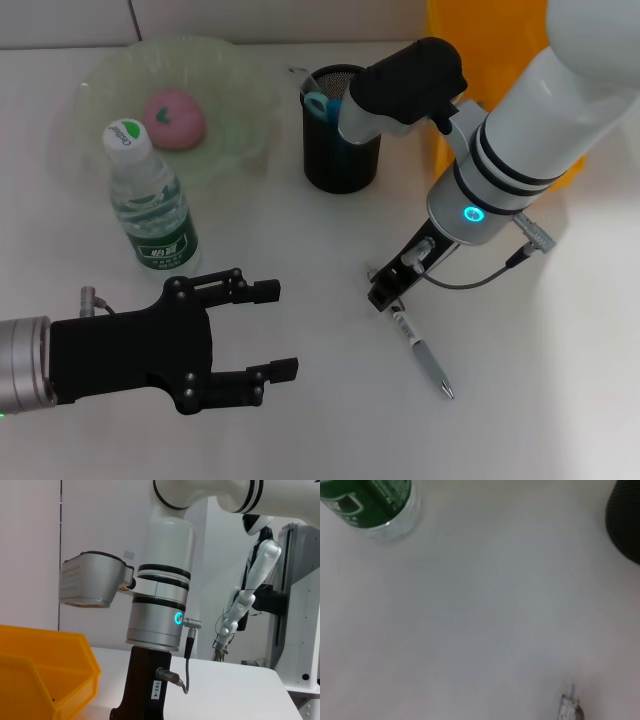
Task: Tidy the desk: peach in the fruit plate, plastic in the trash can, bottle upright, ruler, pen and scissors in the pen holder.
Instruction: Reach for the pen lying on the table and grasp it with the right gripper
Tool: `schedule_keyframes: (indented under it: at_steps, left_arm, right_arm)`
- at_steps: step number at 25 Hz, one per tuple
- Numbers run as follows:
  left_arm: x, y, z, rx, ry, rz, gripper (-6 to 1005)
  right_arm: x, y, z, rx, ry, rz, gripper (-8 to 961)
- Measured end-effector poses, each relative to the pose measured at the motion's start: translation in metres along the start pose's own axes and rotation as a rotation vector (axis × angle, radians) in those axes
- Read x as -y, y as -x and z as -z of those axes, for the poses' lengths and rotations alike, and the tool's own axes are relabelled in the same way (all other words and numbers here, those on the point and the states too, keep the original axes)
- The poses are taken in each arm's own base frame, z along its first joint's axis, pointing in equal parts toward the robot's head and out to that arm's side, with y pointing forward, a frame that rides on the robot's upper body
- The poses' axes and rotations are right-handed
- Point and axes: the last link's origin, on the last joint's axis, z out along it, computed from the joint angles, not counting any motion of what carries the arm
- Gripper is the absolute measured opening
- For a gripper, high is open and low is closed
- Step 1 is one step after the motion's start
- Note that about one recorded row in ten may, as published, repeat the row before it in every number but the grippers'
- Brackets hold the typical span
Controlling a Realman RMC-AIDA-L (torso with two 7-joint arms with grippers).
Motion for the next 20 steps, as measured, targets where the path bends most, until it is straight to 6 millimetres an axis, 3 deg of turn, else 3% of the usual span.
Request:
schedule_keyframes:
  at_steps: [20]
  left_arm:
    - [-0.0001, 0.0003, 0.001, -0.001, -0.005, 0.002, 765]
  right_arm:
    - [0.0008, -0.0035, -0.0039, -0.02, -0.005, 0.001, 246]
